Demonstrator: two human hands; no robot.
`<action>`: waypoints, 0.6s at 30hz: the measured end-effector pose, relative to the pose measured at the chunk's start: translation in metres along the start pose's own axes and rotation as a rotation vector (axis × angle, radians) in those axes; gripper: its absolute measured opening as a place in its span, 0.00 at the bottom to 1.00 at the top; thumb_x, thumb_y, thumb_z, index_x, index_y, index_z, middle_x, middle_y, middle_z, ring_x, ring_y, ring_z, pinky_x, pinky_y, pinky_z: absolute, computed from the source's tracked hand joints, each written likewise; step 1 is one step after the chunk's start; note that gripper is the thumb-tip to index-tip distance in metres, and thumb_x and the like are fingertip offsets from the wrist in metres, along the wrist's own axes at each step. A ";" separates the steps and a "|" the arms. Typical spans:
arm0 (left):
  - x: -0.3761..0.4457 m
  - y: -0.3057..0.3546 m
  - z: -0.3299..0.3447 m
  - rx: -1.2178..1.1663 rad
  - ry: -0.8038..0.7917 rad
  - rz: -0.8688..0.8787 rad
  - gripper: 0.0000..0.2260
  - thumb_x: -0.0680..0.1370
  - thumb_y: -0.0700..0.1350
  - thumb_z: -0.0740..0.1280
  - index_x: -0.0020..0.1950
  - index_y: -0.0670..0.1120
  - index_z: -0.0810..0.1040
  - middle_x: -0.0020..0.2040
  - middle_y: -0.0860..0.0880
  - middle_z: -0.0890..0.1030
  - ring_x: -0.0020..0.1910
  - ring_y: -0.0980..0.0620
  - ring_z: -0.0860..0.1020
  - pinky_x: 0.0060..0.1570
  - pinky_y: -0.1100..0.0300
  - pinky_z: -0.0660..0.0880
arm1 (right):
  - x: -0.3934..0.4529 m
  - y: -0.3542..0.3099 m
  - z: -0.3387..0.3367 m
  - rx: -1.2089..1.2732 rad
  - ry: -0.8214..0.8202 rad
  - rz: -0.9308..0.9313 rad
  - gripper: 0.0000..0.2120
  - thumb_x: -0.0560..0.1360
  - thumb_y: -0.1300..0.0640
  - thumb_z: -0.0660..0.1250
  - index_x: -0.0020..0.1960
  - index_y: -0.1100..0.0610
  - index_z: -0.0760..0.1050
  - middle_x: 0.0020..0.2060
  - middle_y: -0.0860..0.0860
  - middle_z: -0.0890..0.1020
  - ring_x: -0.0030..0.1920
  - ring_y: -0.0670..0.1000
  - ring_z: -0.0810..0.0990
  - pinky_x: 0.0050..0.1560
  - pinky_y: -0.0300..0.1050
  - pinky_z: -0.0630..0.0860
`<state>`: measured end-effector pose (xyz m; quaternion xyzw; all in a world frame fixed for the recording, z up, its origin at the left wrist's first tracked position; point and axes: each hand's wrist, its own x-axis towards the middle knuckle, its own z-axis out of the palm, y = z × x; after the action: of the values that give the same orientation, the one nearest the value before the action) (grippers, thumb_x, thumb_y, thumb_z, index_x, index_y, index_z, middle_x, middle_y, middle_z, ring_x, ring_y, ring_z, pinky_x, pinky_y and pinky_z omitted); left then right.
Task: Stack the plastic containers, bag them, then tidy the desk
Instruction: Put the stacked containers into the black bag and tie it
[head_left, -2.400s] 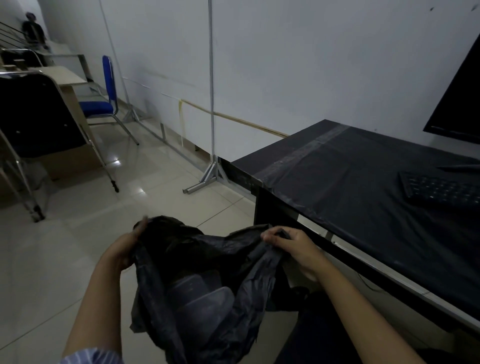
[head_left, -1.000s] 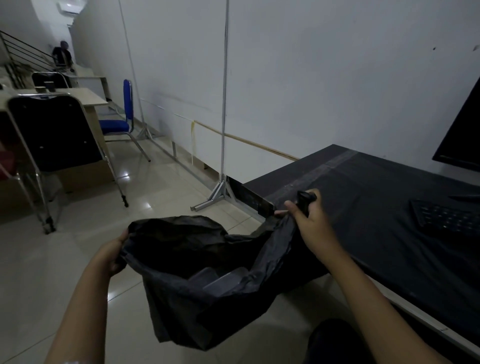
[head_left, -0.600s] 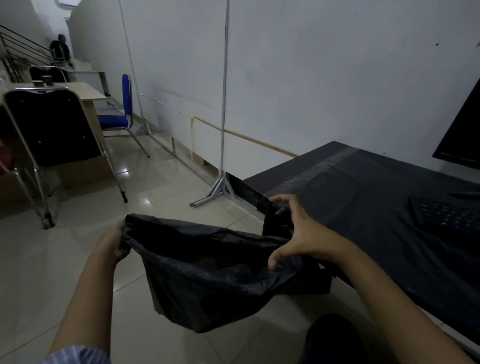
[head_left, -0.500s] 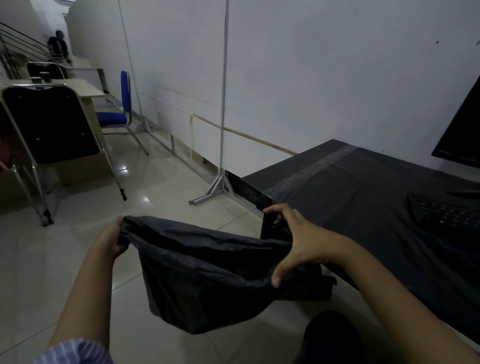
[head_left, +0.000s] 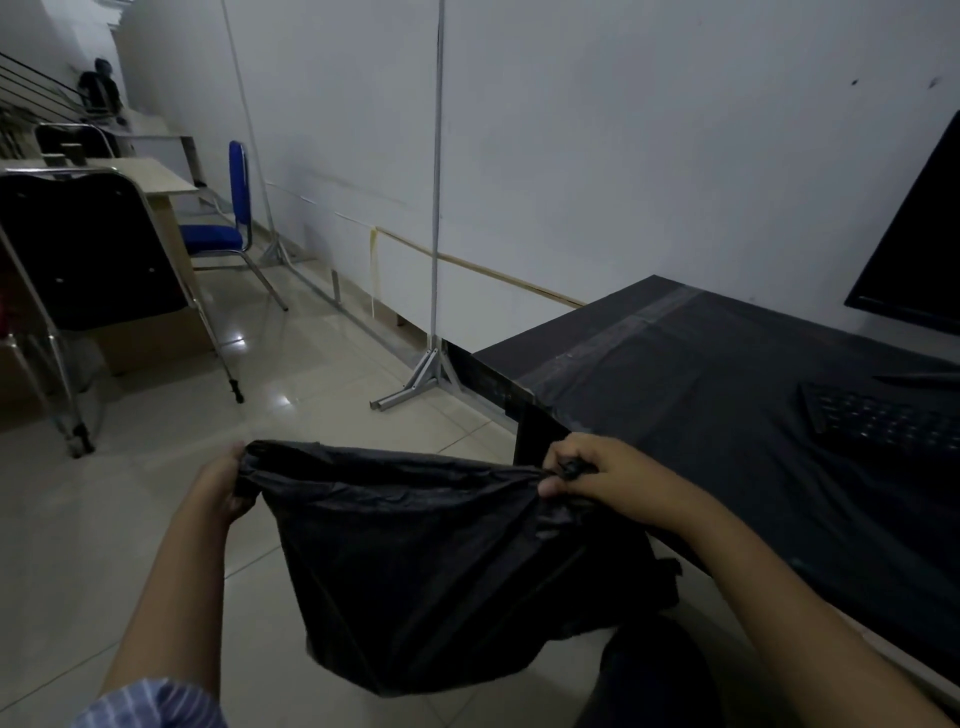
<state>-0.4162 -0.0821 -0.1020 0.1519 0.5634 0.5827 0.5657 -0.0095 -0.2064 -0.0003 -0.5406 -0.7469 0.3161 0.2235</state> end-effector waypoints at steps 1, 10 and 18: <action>0.000 -0.001 -0.001 -0.012 -0.017 -0.007 0.16 0.85 0.48 0.52 0.40 0.44 0.68 0.28 0.47 0.76 0.16 0.58 0.73 0.20 0.68 0.72 | 0.001 0.002 0.003 0.075 0.018 -0.023 0.06 0.74 0.52 0.71 0.47 0.55 0.79 0.49 0.52 0.80 0.52 0.50 0.79 0.57 0.43 0.72; -0.022 -0.002 0.001 0.119 -0.471 -0.033 0.18 0.80 0.51 0.60 0.42 0.42 0.84 0.38 0.47 0.86 0.35 0.55 0.84 0.34 0.64 0.81 | 0.019 -0.006 0.033 0.750 0.374 0.154 0.11 0.78 0.45 0.60 0.50 0.51 0.75 0.50 0.49 0.81 0.55 0.49 0.79 0.62 0.46 0.73; -0.013 -0.041 -0.013 -0.006 -0.667 0.089 0.19 0.83 0.39 0.50 0.69 0.48 0.74 0.60 0.51 0.81 0.57 0.52 0.81 0.54 0.57 0.80 | 0.023 -0.013 0.022 1.017 0.591 0.219 0.09 0.80 0.46 0.59 0.51 0.50 0.75 0.52 0.53 0.82 0.56 0.54 0.80 0.64 0.57 0.74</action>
<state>-0.4028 -0.1100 -0.1339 0.3569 0.3383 0.5266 0.6934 -0.0402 -0.1929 -0.0069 -0.5045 -0.3478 0.4915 0.6188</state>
